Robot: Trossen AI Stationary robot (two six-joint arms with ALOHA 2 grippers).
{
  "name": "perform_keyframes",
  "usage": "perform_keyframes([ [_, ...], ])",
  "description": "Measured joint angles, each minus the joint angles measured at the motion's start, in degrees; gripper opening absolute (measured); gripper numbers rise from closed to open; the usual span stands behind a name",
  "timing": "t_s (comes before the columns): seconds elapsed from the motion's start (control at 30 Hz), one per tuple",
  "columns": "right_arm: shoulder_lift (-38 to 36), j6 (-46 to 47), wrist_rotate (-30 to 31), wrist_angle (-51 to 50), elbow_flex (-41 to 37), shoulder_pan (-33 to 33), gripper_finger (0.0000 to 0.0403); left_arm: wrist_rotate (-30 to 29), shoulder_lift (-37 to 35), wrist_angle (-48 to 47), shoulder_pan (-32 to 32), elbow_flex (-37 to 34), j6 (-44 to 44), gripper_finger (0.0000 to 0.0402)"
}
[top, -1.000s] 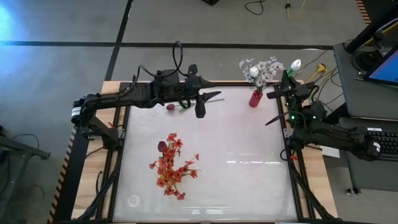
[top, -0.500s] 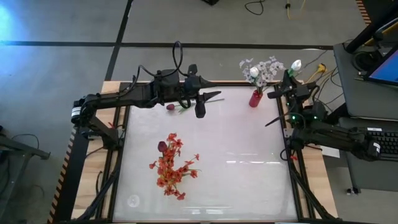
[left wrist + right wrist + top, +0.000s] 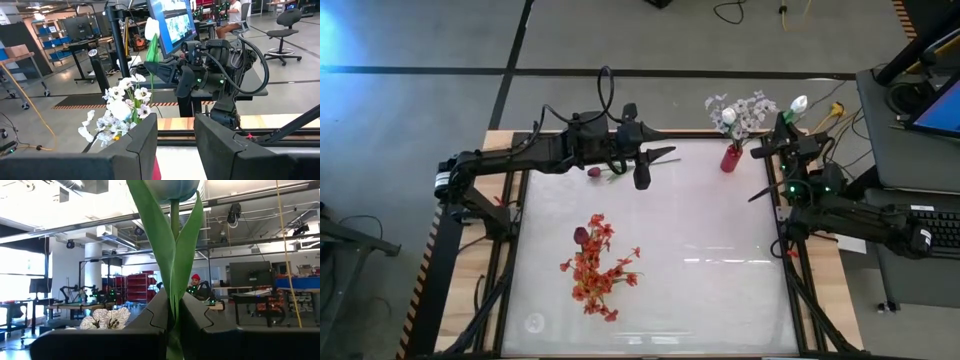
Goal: Sort flowers into vase by color
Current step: Put the white tulip into the red vase
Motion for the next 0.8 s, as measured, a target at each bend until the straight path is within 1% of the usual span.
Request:
perform_keyframes([
  [0.2, 1.0, -1.1, 0.0, 0.0, 0.0, 0.0, 0.0018, 0.0, 0.0, 0.0, 0.0, 0.0, 0.4, 0.0115],
  [0.4, 1.9, 0.2, 0.0, 0.2, 0.0, 0.0, 0.0018, 0.0, 0.0, 0.0, 0.0, 0.0, 0.4, 0.0115],
  [0.8, 2.0, 0.1, 0.0, 0.0, 0.0, 0.0, 0.0018, 0.0, 0.0, -1.2, 0.0, 0.0, 0.4, 0.0115],
])
